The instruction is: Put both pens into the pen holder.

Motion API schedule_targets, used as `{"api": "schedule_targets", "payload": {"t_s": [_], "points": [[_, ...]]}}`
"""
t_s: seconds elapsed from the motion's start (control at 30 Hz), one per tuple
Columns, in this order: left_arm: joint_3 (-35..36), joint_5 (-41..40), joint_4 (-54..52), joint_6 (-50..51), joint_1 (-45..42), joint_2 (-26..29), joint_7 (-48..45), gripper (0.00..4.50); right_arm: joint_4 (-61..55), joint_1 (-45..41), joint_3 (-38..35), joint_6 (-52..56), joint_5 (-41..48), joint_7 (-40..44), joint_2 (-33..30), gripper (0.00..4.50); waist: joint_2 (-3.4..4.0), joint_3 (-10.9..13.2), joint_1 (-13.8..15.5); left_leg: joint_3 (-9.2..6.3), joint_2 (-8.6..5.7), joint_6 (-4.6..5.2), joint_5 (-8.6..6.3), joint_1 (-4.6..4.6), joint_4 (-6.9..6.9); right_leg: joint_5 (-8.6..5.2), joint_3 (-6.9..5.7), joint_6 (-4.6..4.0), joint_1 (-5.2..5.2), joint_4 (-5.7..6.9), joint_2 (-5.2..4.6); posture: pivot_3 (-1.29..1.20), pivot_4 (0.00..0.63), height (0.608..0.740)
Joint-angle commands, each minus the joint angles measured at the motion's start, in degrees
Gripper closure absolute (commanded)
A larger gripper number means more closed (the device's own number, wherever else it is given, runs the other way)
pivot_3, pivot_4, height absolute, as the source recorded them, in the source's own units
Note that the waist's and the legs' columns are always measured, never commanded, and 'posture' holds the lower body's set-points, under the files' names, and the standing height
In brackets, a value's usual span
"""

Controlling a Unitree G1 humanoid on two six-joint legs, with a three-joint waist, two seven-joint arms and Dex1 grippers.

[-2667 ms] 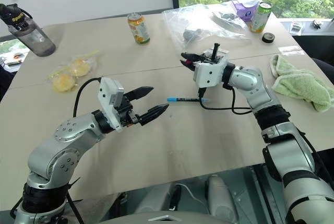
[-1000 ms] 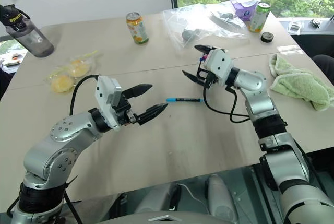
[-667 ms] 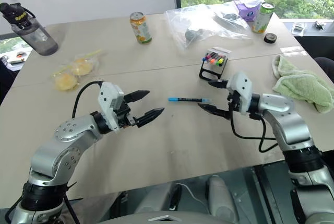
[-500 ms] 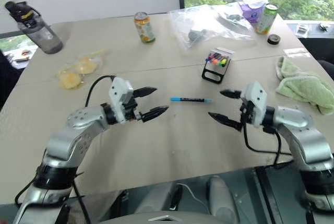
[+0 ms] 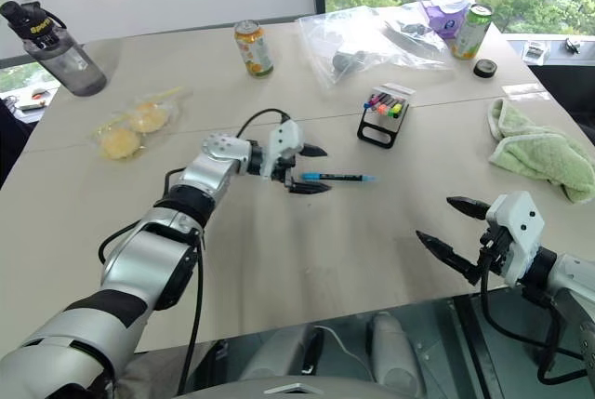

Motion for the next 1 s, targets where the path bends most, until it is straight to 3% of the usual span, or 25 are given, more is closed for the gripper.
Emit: {"api": "schedule_targets", "payload": {"t_s": [0.03,0.07,0.17,0.43,0.57,0.7,0.83,1.0], "points": [[-0.6,3.9,4.6,-4.3,-3.1,-0.4,0.3,0.00,-2.8,0.0,-2.0,-0.6,0.9,-1.7,0.5,0.06,0.00,0.0,0.0,-0.01,0.00,0.00,0.00,0.00,0.02,0.00,0.00,0.00,0.00,0.03,0.01,0.00,0.150,0.739],[-0.7,4.8,5.6,-4.7,-3.6,-0.7,-0.4,0.00,-3.0,-0.1,-2.0,-0.5,0.9,-2.1,0.5,0.06,-0.01,0.0,0.1,-0.01,0.00,0.00,0.00,0.00,0.06,0.00,-0.01,0.00,0.00,0.08,0.01,0.00,0.150,0.739],[-1.6,7.5,7.5,-6.3,-4.8,-0.9,-1.7,0.79,-3.2,0.0,-2.2,-0.6,1.3,-2.4,0.4,0.00,-0.01,0.0,0.1,-0.01,-0.01,0.01,0.00,-0.01,0.25,0.01,-0.02,0.03,0.04,0.17,0.02,0.00,0.150,0.739],[-0.7,9.3,7.7,-7.7,-5.1,-0.7,-2.5,4.41,-3.3,-1.2,-0.7,0.5,2.3,-3.4,0.4,0.00,-0.02,0.0,0.1,0.03,-0.03,0.02,-0.01,0.16,0.56,0.00,-0.01,0.06,0.17,0.68,0.07,0.00,0.150,0.739],[1.2,8.0,7.1,-7.2,-4.1,-0.2,-2.0,4.49,-3.6,-4.5,0.7,3.8,6.0,-6.0,1.7,0.00,-0.02,0.0,-0.2,0.04,-0.03,0.01,-0.01,0.18,0.57,0.00,0.01,0.05,0.16,0.71,0.07,0.00,0.150,0.739],[7.6,1.2,1.7,-3.5,-1.3,-1.3,-2.9,4.49,-3.2,-9.4,4.4,8.4,9.7,-12.2,6.0,0.00,-0.02,0.0,-0.9,0.03,-0.01,0.01,-0.01,0.15,0.57,0.00,0.03,0.05,0.12,0.71,-0.01,0.00,0.150,0.739],[14.9,-11.8,-19.8,13.3,7.1,-2.6,-3.4,4.49,-3.8,-14.1,8.5,14.3,13.4,-21.3,12.0,0.00,-0.01,0.0,-1.0,0.02,-0.02,0.01,0.00,-0.19,0.63,0.01,0.07,0.04,-0.25,0.79,-0.07,0.00,0.150,0.739],[19.4,-26.0,-52.4,35.6,21.0,-4.1,7.5,4.49,-1.7,-24.6,10.2,18.2,23.1,-31.3,21.5,0.00,0.02,0.0,-1.6,0.15,0.01,-0.01,0.00,-0.40,0.59,0.01,0.34,0.02,-0.67,0.97,-0.06,0.00,0.150,0.739]]}}
